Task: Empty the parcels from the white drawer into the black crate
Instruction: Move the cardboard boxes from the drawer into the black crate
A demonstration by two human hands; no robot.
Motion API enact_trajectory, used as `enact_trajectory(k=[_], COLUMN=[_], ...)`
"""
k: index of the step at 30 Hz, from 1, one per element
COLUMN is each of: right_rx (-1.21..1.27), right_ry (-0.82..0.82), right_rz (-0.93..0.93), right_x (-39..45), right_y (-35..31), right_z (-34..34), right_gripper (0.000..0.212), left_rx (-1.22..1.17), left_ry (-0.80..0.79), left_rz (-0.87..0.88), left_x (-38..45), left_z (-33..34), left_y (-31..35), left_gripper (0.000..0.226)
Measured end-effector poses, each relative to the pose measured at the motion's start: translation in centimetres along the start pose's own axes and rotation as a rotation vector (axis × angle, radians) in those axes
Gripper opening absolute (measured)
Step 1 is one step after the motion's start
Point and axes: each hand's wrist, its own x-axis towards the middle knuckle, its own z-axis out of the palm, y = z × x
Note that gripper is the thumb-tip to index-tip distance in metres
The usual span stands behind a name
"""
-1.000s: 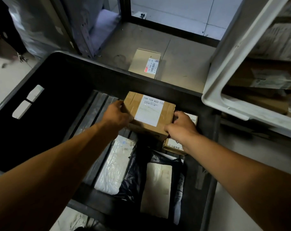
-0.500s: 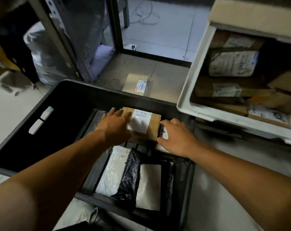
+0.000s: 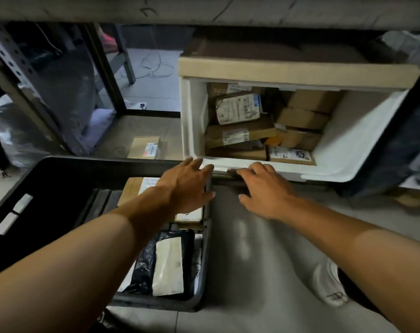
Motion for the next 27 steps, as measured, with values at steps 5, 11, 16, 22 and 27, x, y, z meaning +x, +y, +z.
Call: enact_trajectory(k=[5,11,16,22,27], right_rx=[0.056,0.250,0.463,0.902,1.268], right_ry=[0.014,0.095,0.236,0.296,0.345], right_rz=[0.102,0.164,0.258,0.451,0.620], right_x=[0.5,5.0,9.5,13.6,15.4], right_y=[3.9,5.8,7.2,8.5,9.1], right_z=[-0.9,-1.4,-1.0,-1.4,-1.3], right_gripper=[0.063,0.067,0.078,0.050,0.031], left_rx=[-0.153,-0.464,-0.858,-1.245,-1.335], left_ry=[0.106,0.221,0.308,0.362,0.364], left_rz=[0.003,-0.181,-0.456,-0.677,-0.684], left_x=[3.4,8.7,13.4,17.8,18.4], left_z=[-0.5,-0.1,0.6,1.1,1.1], left_y=[2.2,1.7,1.4,1.5,0.8], left_gripper=[0.069,0.054,0.054,0.040,0.033])
